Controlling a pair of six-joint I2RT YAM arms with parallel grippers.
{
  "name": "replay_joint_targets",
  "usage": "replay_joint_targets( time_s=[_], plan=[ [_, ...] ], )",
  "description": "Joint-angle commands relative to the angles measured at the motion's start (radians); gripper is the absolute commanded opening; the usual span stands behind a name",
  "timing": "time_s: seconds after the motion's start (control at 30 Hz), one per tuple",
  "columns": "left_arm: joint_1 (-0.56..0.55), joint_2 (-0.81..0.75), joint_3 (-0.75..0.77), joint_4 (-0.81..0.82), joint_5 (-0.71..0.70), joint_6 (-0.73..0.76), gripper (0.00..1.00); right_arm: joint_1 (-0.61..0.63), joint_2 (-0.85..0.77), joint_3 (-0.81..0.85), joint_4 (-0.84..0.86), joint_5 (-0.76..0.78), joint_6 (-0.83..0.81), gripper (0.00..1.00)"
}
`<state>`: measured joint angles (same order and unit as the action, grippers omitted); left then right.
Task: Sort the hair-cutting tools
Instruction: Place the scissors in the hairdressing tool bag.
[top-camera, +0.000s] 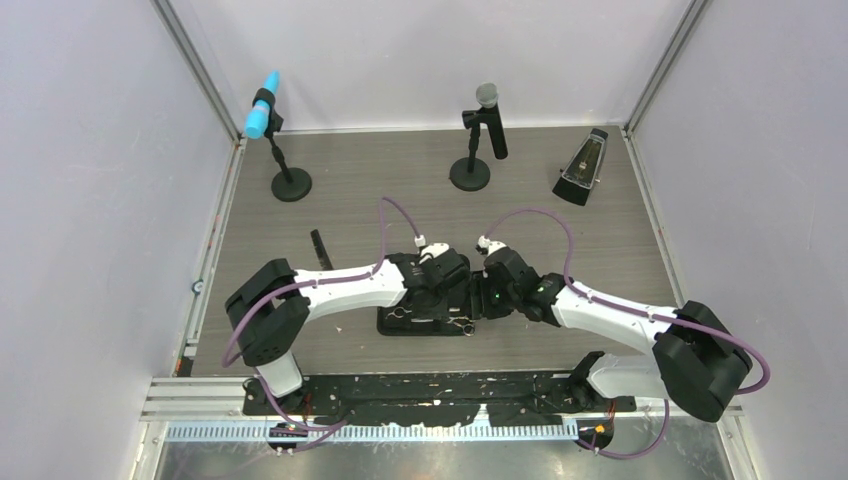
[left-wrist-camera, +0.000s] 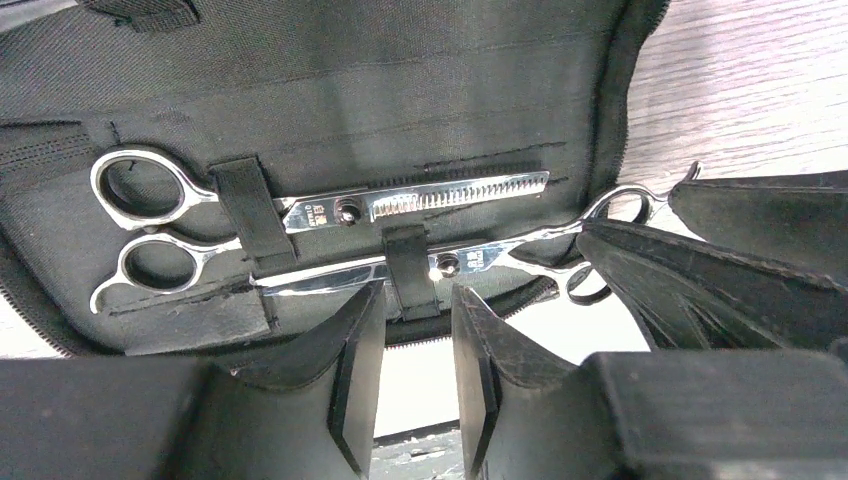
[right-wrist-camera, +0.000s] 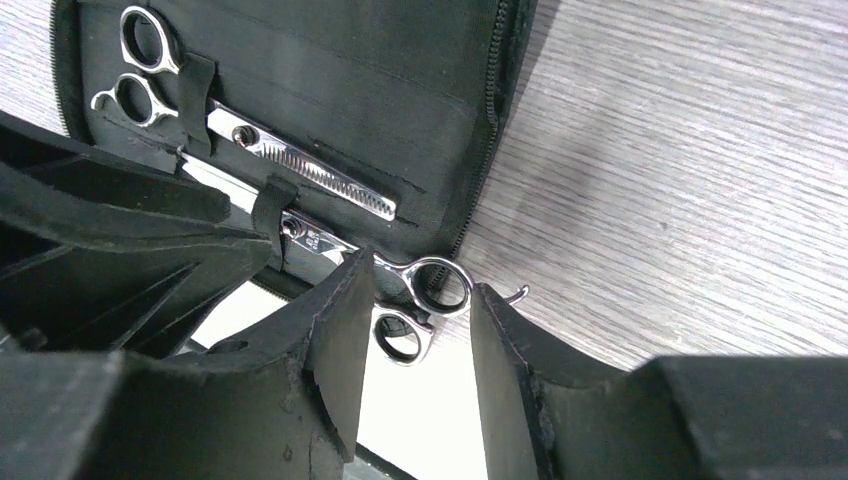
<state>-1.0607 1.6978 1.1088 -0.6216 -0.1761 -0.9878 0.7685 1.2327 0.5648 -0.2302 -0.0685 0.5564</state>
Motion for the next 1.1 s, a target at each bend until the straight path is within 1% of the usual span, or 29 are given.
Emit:
replay_joint_targets(
  time_s=[0.0,0.23,0.47,0.57,0.77,1.0,1.07],
  plan=[
    [-0.013,0.024,0.05,-0.043,-0.04,-0.015,0.33,-0.003,-0.019,0.0,0.042,0.01,0.014,0.47],
    [-0.031,0.061,0.043,-0.041,-0.01,-0.054,0.33,-0.003,-0.054,-0.013,0.04,-0.003,0.032,0.47],
    [-0.042,0.092,0.018,-0.027,0.005,-0.095,0.32,-0.003,-0.128,-0.059,0.04,-0.005,0.062,0.47],
    [-0.042,0.093,0.022,-0.046,-0.001,-0.096,0.32,-0.003,-0.159,-0.076,0.04,-0.006,0.077,0.47],
    [-0.036,0.058,0.026,-0.125,-0.073,-0.042,0.3,-0.003,-0.194,-0.09,0.043,-0.005,0.078,0.48],
    [0.022,0.002,-0.021,-0.141,-0.097,0.045,0.28,-0.004,-0.13,-0.063,0.081,0.004,0.067,0.48],
    [0.033,-0.012,-0.031,-0.146,-0.101,0.069,0.28,-0.003,-0.094,-0.031,0.088,0.006,0.063,0.48]
  ],
)
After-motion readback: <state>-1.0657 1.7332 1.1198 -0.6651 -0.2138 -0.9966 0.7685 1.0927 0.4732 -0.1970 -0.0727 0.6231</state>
